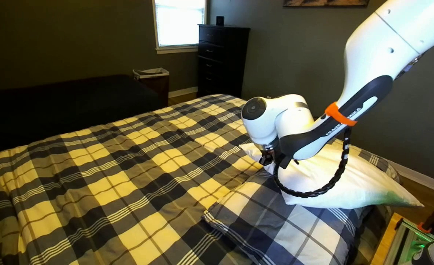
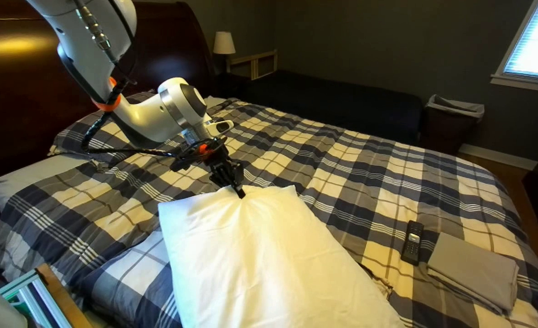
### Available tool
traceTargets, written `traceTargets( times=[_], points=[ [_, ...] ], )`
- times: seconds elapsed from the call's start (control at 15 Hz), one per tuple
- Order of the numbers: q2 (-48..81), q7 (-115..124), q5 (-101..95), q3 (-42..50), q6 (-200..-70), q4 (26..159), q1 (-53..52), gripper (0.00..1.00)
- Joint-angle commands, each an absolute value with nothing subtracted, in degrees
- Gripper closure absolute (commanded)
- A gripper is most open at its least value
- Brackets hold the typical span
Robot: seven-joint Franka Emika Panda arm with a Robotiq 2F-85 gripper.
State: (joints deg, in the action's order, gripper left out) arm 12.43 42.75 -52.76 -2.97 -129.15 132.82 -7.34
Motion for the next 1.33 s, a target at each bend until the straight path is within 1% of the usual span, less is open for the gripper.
traceTargets(
  times=[0.0,0.33,0.53,0.6,1.0,1.07,1.27],
  points=[
    [3.44,36.49,-56.26,-2.35,-136.14,141.14,-5.43,0.97],
    [-4.13,26.33,-54.72,-2.21,-142.61,147.31,-3.7,0.97],
    [-6.3,22.91,-54.43,-2.23,-146.81,149.3,-3.03,0.97],
    [-3.09,25.74,-54.25,-2.79,-143.59,146.71,-3.03,0.89],
    [-4.65,24.21,-54.26,-2.8,-144.79,148.08,-2.58,0.89],
    [-4.65,24.19,-54.26,-2.8,-144.8,148.09,-2.58,0.97],
    [-8.82,23.22,-58.36,-4.32,-145.71,150.88,-3.76,0.97]
  ],
)
